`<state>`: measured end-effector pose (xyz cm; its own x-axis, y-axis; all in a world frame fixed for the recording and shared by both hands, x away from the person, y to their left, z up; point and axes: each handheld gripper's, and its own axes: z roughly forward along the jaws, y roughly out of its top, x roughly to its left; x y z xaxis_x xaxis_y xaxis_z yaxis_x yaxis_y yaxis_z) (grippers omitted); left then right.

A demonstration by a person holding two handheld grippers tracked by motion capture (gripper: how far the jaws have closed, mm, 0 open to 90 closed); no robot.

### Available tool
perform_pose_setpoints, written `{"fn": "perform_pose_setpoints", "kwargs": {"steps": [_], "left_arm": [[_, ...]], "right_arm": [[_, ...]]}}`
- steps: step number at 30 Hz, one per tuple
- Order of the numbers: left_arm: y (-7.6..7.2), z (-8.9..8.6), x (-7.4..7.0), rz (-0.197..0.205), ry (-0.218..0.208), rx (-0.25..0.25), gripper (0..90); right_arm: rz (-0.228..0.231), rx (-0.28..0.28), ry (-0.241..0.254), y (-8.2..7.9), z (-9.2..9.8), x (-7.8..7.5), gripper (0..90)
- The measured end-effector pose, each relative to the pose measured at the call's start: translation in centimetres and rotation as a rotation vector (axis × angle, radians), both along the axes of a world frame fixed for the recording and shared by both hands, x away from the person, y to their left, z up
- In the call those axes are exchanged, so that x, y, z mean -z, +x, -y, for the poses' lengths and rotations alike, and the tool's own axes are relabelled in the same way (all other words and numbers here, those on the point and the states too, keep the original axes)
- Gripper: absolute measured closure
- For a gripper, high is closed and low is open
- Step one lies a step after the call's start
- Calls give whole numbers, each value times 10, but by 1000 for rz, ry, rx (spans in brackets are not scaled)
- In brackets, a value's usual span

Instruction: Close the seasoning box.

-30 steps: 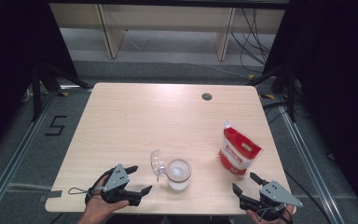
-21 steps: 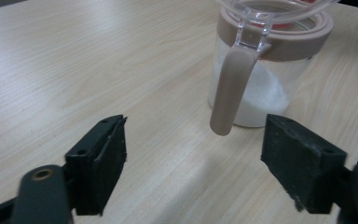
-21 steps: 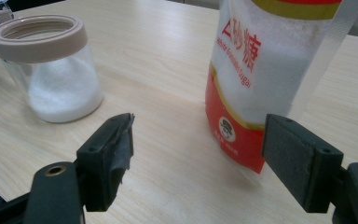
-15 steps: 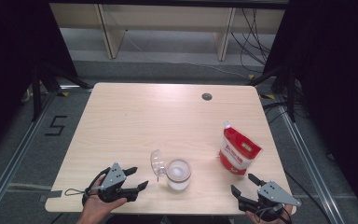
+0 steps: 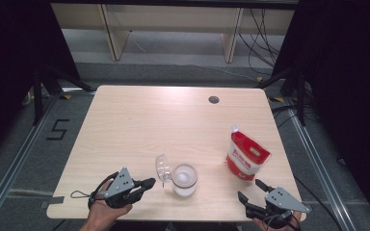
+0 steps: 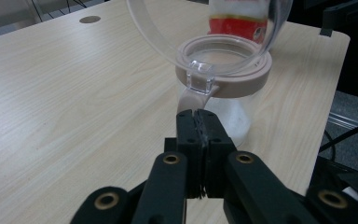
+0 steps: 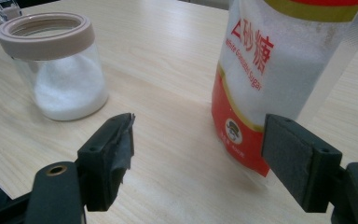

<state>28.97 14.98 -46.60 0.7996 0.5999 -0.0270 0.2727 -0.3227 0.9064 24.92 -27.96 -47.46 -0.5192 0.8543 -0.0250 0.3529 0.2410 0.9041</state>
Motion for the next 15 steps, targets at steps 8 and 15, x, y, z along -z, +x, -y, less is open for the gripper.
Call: {"fn": "perform_pose_setpoints", "kwargs": {"steps": [8,15], "left_arm": [[3,6,-4,30,24,27,894],[5,10,-7,46,20,32,894]], "right_arm": [[-23,5,20,-2,-3,0,268],[-7,-13,3,0,-2,1,268]]}}
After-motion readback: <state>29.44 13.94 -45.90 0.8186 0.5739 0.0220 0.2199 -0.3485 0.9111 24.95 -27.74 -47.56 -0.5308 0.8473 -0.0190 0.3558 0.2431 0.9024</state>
